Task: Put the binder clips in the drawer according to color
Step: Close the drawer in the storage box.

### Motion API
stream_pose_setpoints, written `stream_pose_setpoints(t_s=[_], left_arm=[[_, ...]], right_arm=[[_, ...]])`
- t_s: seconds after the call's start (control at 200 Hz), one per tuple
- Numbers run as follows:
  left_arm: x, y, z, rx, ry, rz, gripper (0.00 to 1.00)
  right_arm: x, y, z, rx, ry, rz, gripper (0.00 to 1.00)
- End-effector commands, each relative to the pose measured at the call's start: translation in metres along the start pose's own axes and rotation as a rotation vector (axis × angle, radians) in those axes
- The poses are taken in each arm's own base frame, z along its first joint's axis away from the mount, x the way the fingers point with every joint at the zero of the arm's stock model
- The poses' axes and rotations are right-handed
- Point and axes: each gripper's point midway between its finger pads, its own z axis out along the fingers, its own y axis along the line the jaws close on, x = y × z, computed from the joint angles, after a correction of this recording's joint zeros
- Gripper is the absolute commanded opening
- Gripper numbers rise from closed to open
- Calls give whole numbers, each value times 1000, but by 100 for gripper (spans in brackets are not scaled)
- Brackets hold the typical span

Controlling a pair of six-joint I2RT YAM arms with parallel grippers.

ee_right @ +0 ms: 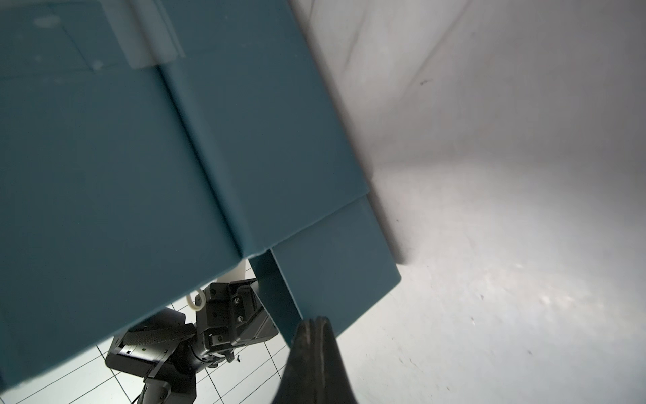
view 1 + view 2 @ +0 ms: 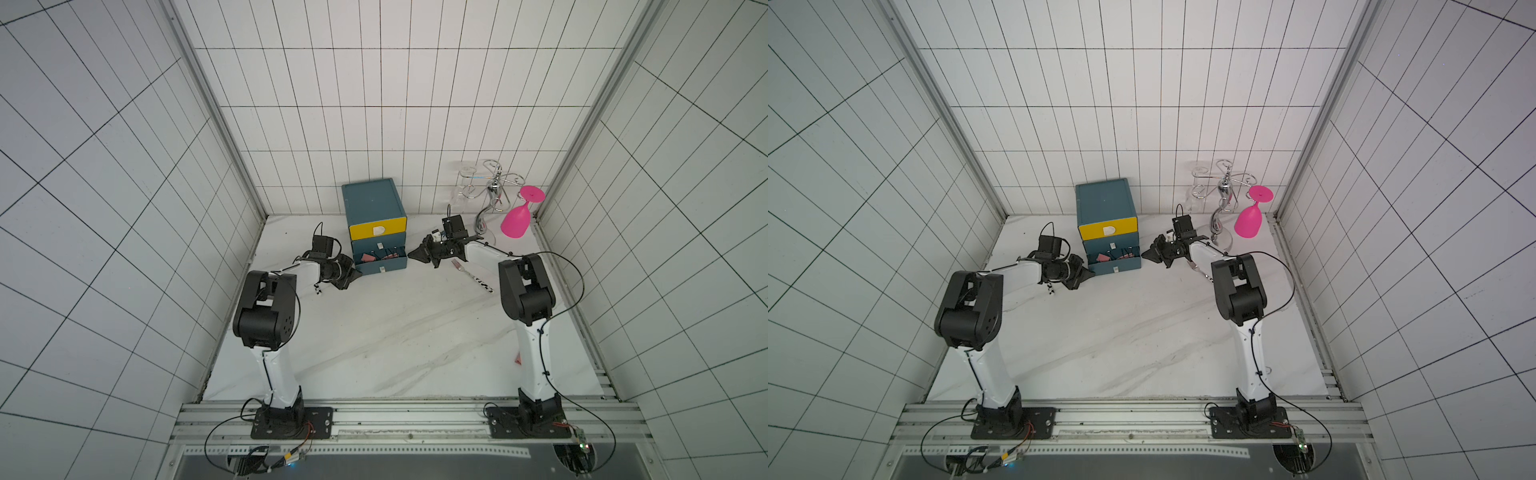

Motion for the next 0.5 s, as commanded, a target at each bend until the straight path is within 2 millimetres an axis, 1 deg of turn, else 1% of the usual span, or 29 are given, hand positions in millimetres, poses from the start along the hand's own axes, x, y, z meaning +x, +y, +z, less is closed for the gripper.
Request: stream_pose_setpoints(t_s=[0.0,0.115,0.225,0.36,0.495], left_arm=[[-16,-19,4,57,-24,20,0],[-22,-26,9,77,-28,14,0],[-29,-30,15,113,-37,-20,0],[-37,-35,19,166,-62,-72,0],[-44,-41,16,217,-109,-111,0]], right_arm=[[-9,1,3,-13,-1,10,0],[-10,6,0,-19,-6,3,0],[-5,6,-3,-17,-2,1,0],[3,1,-8,-5,3,-1,0],[12,-5,-13,11,10,-2,0]])
